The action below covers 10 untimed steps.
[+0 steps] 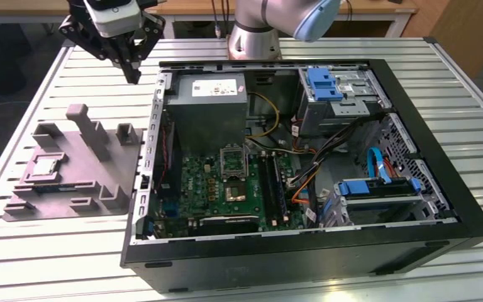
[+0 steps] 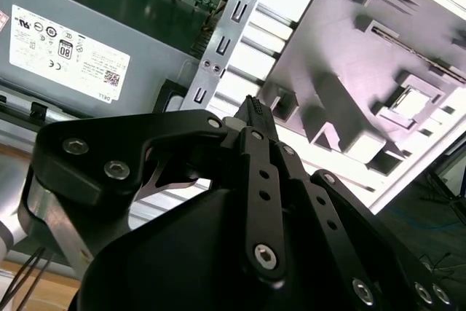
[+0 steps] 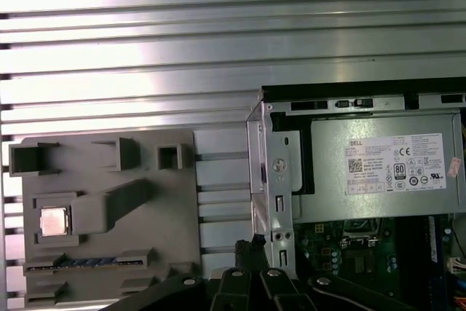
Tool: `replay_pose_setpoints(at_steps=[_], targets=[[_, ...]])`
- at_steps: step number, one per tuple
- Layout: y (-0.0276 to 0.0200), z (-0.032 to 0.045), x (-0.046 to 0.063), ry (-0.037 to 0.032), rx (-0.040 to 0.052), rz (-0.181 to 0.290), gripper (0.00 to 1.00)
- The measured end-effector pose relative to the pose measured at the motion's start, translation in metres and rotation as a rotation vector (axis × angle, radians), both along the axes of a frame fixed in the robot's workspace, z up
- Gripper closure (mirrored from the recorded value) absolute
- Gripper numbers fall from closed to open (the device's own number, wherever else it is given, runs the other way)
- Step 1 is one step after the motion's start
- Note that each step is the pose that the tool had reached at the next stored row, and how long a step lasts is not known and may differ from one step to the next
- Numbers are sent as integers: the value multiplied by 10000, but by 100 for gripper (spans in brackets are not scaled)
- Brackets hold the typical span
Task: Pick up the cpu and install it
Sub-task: 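Reach for the cpu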
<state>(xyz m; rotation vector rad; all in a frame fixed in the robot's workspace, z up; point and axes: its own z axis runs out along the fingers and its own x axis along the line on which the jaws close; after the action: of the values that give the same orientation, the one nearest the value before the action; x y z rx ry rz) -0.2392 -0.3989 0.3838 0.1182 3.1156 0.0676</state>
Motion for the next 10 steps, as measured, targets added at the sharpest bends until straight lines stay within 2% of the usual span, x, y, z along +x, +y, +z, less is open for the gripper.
replay_pose_setpoints(at_steps=[10], targets=[[0,-1,-59,0,-1,0,89]])
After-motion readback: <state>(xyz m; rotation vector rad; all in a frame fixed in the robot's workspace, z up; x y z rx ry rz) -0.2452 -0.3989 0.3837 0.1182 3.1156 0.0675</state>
